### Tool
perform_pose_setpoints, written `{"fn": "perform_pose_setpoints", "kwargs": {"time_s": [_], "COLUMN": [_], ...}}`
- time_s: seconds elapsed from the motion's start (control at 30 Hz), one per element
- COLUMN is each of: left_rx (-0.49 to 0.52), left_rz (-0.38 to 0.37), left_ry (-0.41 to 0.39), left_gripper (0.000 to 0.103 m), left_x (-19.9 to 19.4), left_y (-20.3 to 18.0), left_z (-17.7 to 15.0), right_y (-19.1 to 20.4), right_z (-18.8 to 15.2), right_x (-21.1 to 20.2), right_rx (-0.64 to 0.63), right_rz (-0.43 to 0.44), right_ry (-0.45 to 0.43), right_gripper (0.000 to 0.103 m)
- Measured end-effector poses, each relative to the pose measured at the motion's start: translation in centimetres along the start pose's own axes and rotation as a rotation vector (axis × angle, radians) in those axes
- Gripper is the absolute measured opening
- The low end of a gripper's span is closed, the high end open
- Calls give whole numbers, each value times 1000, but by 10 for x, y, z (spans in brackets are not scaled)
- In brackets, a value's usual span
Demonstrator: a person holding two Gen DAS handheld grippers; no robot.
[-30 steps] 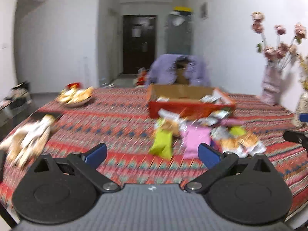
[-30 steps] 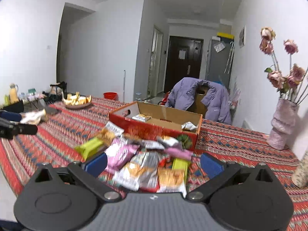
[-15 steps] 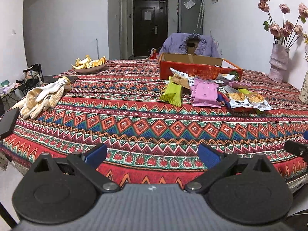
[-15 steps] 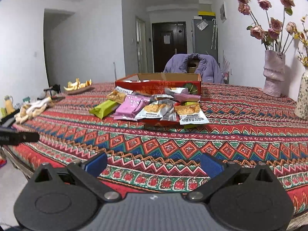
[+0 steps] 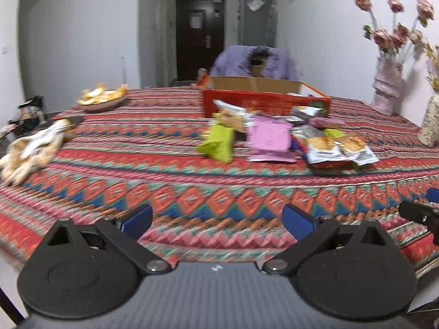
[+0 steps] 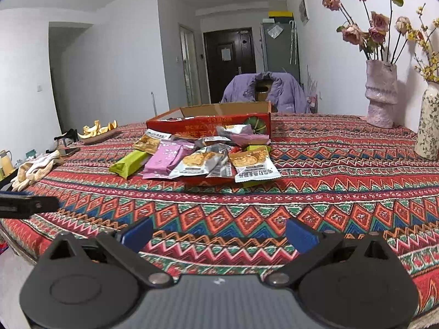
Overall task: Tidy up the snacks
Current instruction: 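Grasp a white oat-crisp packet with the left tool while the right tool grasps a gold packet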
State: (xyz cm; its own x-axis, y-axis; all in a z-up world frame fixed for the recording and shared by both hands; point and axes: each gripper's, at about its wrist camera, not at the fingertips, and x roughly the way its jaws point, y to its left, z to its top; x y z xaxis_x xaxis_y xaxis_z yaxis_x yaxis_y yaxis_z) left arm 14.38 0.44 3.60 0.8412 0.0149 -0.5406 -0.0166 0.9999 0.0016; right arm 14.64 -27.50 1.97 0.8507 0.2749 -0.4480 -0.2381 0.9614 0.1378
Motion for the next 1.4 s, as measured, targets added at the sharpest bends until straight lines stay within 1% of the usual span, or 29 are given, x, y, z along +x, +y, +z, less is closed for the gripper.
{"fn": "perform_pose_setpoints", "kwargs": {"time_s": [0.03,0.13,0.2,0.27,0.3,0.33,0.4,0.47,0.5,0.53,0.57,0.6,0.7,0.83,0.9,0.97,1.07,1.17,1.23,1.3,1.4], "left_rx": [2,4,24,59,71,76,70,48,42,41,38,34,41,31,28,27,35,21,-4,-28,-48], "left_rz": [-23,-122,-161,-187,-196,-211,-231,-249,-260,-259,-255,-250,-264,-291,-285,-262,-212,-167,-150,-130,-115], "left_ry": [-2,-16,-21,-18,-11,-4,26,54,66,78,86,84,74,89,77,62,59,54,50,48,39], "left_gripper": [103,102,102,97,92,86,78,74,70,59,51,47,42,41,41,41,41,41,41,41,41], "left_x": [7,31,51,72,83,92,110,127,135,142,147,151,151,138,128,120,114,108,104,98,86], "left_y": [-7,-35,-57,-80,-89,-95,-106,-112,-116,-118,-120,-118,-112,-96,-88,-79,-66,-50,-39,-29,-17], "left_z": [5,25,36,45,49,52,59,65,67,69,69,70,71,72,73,74,73,71,69,65,58], "right_y": [-3,-16,-28,-38,-42,-46,-53,-59,-62,-64,-66,-66,-65,-59,-53,-44,-33,-30,-27,-28,-27], "right_z": [2,9,15,21,24,27,33,38,41,43,46,49,58,66,71,74,74,73,72,70,66], "right_x": [1,4,8,13,16,18,24,31,35,40,44,49,65,91,109,125,147,162,160,154,134], "right_rx": [-3,-2,16,23,20,16,16,17,17,19,20,19,4,-7,-16,-37,-87,-101,-123,-110,-101], "right_rz": [-5,-35,-54,-71,-77,-80,-84,-88,-90,-91,-91,-90,-78,-46,-29,-18,-30,-52,-81,-82,-96], "right_ry": [0,-4,-4,7,17,25,38,51,56,62,68,75,89,105,110,102,104,124,119,125,120], "right_gripper": [102,101,101,94,89,88,86,83,80,78,77,76,72,68,67,67,61,53,46,41,40]}}
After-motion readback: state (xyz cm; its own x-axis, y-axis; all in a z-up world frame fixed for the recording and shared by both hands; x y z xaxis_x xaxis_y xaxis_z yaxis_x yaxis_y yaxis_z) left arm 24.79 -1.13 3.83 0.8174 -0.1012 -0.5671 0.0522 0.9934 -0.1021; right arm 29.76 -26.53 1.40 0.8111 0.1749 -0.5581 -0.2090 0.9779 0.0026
